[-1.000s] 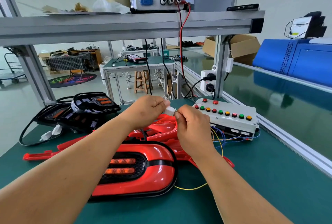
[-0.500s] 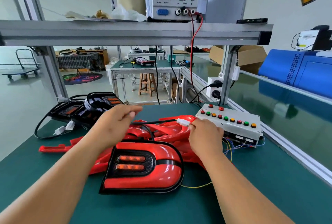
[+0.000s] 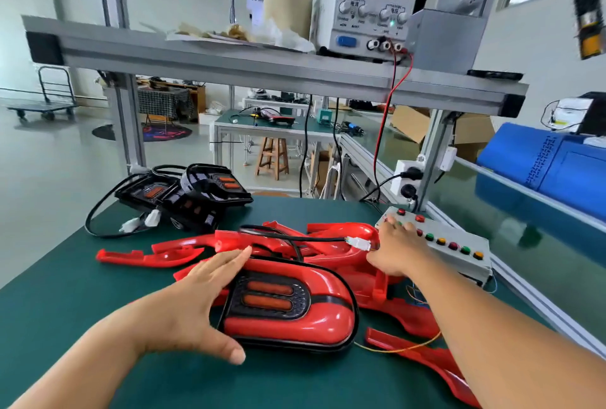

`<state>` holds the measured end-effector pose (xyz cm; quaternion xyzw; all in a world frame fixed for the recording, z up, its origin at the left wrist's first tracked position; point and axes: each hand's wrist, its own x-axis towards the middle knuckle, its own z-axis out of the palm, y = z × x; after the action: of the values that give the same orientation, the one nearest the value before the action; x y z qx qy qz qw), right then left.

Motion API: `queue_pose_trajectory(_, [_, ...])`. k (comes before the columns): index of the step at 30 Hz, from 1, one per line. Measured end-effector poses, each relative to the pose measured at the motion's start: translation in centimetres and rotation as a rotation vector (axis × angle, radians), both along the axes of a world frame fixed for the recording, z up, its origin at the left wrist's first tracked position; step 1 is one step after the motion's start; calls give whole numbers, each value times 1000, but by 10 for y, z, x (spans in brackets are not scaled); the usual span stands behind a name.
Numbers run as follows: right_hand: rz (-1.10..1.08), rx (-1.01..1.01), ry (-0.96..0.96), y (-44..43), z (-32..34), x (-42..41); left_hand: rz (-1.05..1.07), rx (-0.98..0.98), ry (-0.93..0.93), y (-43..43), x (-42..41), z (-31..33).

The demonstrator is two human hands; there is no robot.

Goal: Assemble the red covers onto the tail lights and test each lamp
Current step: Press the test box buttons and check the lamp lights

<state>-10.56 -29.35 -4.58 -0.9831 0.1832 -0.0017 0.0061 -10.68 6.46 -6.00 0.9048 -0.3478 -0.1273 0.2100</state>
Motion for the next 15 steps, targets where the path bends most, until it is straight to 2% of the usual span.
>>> queue_pose_trajectory(7, [-40, -117, 45, 7, -3, 6, 2, -54, -20, -2, 1, -2])
queue_pose_trajectory(15, [-57, -121, 48, 12, -5, 7, 6, -57, -66, -4, -2, -4])
